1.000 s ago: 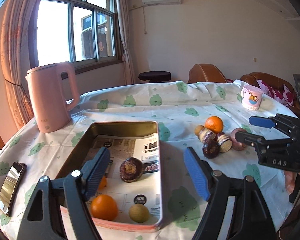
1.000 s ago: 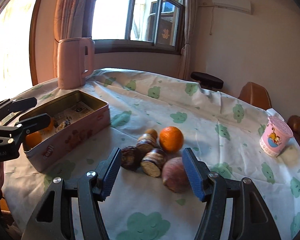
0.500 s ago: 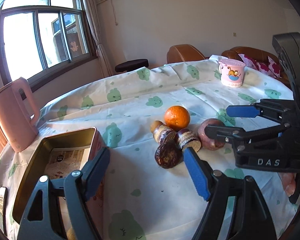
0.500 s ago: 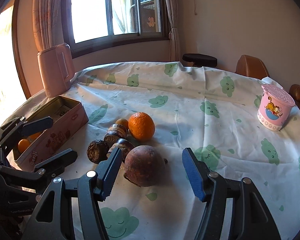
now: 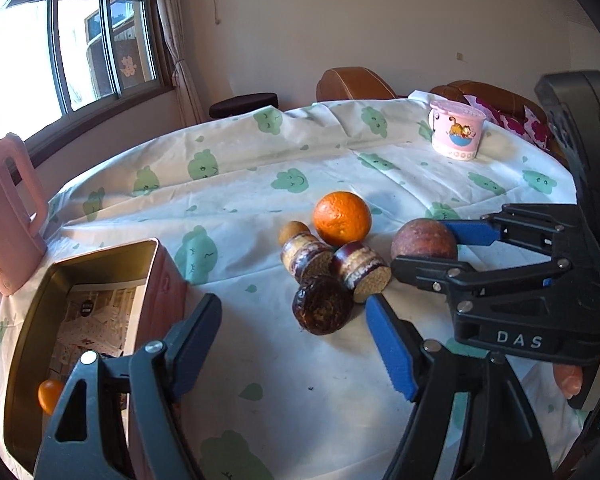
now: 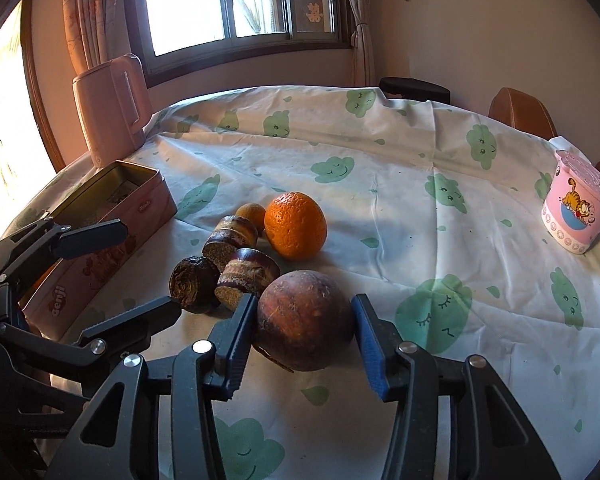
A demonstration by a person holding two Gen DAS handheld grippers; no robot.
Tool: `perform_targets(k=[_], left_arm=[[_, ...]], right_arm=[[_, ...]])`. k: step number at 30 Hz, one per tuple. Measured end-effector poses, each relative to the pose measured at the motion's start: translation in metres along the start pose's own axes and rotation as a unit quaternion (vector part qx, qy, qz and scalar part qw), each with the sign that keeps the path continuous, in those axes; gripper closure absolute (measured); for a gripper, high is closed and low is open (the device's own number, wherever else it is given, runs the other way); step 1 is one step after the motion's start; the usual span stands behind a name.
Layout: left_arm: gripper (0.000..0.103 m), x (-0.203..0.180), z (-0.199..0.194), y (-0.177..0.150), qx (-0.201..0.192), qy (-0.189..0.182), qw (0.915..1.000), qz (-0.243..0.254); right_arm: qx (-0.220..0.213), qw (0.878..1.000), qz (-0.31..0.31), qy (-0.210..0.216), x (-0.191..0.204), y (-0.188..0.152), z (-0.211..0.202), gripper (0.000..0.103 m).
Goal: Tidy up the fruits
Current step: 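Grasp the large brown ball with the right tool while the left tool grasps the dark passion fruit, then lift the passion fruit with the left tool while the right tool lifts the brown ball toward the tin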
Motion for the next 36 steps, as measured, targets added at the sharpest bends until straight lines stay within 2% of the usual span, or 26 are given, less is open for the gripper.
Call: perform_targets(k=[1,3,9,11,12,13,19,36], left_arm=[[0.041,0.000,0.003,0.000,0.007,-0.005,1.0000,-0.003],[0.047,-0.002,0.010,-0.002,0.022,-0.012,0.9997,-0.004],[0.049,-0.007,0.023,-0.004,0.053,-0.026,0.9983,-0.007],[0.056,-0.008,0.027,-0.004,0.062,-0.034,0.9975,-0.012],[0.063,-0.009,0.029,-0.005,0.067,-0.038,0.9970,-0.012],[0.065,-0.010,0.030,-0.005,0.069,-0.041,0.9967,-0.011],[0.066,-0.011,0.028,-0.004,0.062,-0.040,0.9972,-0.008],[0.066,-0.004,0.003,0.008,-0.010,-0.024,0.9995,-0.016]], right_arm=[[-0.005,1.000,0.000,-0.012,-0.001,0.001,-0.003,0.053],[-0.013,0.999,0.001,-0.034,-0.004,0.002,-0.008,0.053],[-0.022,0.998,0.001,-0.060,-0.009,0.005,-0.014,0.053],[-0.025,0.998,-0.002,-0.063,-0.008,0.005,-0.015,0.053],[-0.027,0.997,-0.003,-0.066,-0.008,0.005,-0.016,0.053],[-0.028,0.997,-0.004,-0.068,-0.007,0.005,-0.017,0.053],[-0.040,0.996,-0.010,-0.077,-0.005,0.007,-0.022,0.053],[-0.088,0.992,-0.023,-0.085,0.002,0.011,-0.041,0.053]])
Point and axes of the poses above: each gripper's, at about its wrist camera, not at the fingertips, and z roughly the way its jaws point, x to its left, y to its top, the point moved 7 cm from there along z, roughly the way its jaws point, and after that the axes turned 10 degrees about -z, right-handed, at the moved point
